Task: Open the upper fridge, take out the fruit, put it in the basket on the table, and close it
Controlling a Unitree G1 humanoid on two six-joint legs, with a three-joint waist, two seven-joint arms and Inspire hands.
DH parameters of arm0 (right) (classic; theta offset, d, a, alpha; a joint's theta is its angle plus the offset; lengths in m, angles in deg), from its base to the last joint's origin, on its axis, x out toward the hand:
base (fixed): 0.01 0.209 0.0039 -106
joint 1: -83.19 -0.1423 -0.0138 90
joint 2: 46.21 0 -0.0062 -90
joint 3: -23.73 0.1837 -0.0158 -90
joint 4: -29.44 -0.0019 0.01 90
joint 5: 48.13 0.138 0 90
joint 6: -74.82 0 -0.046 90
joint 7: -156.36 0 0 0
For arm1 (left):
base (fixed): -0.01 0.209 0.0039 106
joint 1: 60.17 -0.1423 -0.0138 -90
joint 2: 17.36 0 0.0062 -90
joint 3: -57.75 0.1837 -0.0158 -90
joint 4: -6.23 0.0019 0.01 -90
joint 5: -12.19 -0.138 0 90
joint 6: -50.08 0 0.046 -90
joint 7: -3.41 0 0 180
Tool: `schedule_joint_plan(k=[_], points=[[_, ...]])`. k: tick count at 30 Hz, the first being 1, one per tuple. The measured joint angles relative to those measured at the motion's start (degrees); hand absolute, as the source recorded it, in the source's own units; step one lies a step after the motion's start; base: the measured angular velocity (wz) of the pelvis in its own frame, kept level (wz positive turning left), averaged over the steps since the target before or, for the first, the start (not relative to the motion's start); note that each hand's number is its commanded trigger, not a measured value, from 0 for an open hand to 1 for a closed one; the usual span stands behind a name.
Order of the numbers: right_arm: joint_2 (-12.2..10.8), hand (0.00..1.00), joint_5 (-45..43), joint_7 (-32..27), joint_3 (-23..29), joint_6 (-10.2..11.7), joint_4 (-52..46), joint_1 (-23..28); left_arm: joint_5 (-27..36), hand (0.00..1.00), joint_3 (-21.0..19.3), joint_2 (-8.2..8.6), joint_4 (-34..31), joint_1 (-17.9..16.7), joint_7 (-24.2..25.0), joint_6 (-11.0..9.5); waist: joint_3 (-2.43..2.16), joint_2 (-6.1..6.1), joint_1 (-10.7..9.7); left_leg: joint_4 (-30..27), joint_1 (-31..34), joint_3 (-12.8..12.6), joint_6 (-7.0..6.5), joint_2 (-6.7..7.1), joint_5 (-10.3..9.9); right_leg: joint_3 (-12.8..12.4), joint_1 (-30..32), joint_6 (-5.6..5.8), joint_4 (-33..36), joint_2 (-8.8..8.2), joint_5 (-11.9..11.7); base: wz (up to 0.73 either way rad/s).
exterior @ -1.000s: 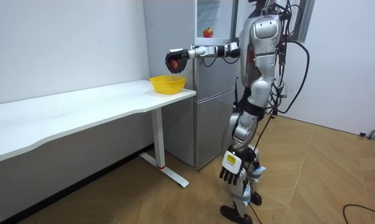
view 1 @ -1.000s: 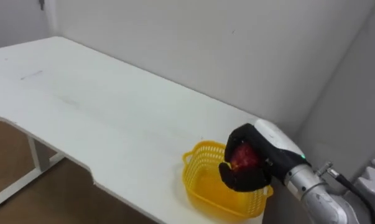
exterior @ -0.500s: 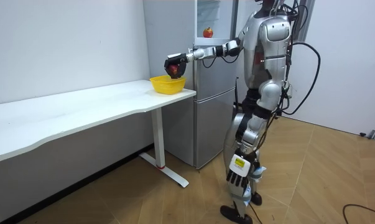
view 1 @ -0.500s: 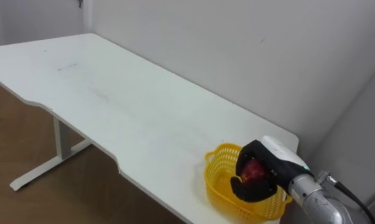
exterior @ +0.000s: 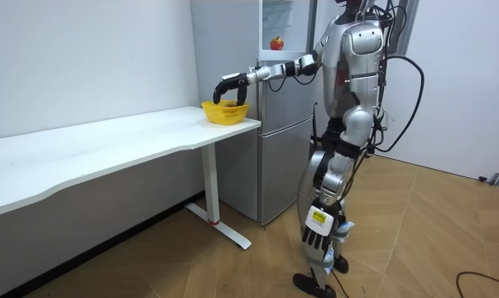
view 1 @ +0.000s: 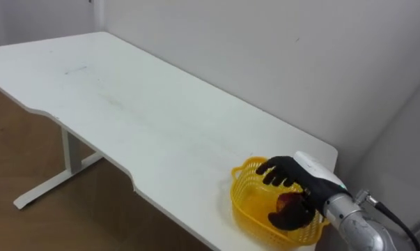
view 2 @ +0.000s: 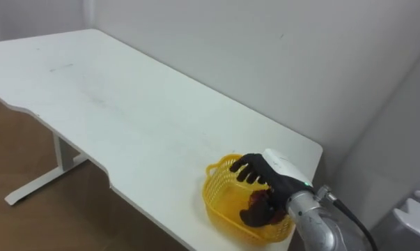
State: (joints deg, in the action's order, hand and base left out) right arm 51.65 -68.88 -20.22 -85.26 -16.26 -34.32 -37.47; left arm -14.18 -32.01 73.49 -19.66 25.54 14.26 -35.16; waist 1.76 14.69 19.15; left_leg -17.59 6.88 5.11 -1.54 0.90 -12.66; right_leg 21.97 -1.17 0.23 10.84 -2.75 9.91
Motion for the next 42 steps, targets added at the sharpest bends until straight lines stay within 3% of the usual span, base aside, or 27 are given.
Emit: schedule_joint_plan(k=[12, 29, 38, 42], points=[[0.01, 0.00, 0.40, 1.68, 0.01, -1.58, 0.11, 0.00, -0.04, 0.00, -0.05, -0.05, 0.07, 0.20, 0.66, 1.59, -0.05, -0.04, 0.01, -0.16, 0.41, -0.24, 0.01, -0.02, -0.01, 0.04, 0.11, -0.01, 0.02, 0.24, -0.01, 0.00], [0.01, 0.00, 3.17, 1.72, 0.02, -1.58, 0.07, 0.00, -0.05, 0.00, 0.00, -0.05, -0.06, 0.63, -0.30, 1.66, -0.15, -0.34, -0.38, -0.90, 0.35, -0.47, 0.01, -0.07, -0.01, -0.15, 0.10, -0.03, -0.05, 0.07, -0.02, 0.00], [0.00, 0.00, 8.64, -1.64, 0.62, -1.54, -3.55, 0.03, 0.05, 0.00, 0.10, 1.07, 0.00, -0.67, -4.28, 2.29, -0.26, -2.47, -2.80, -0.81, 0.03, -1.39, -0.03, -0.07, -0.03, -1.37, -0.02, -0.17, -0.09, 0.32, -0.10, -0.04], [0.00, 0.00, 9.82, -4.40, 3.12, -1.18, -12.08, 0.04, 0.96, 0.00, 0.04, 1.32, 0.00, -1.80, -4.57, 2.28, -0.96, -4.02, -5.00, -0.71, -0.59, -1.76, -0.05, -0.16, -0.02, -1.59, -0.24, -0.19, -0.08, 0.32, -0.12, -0.06]])
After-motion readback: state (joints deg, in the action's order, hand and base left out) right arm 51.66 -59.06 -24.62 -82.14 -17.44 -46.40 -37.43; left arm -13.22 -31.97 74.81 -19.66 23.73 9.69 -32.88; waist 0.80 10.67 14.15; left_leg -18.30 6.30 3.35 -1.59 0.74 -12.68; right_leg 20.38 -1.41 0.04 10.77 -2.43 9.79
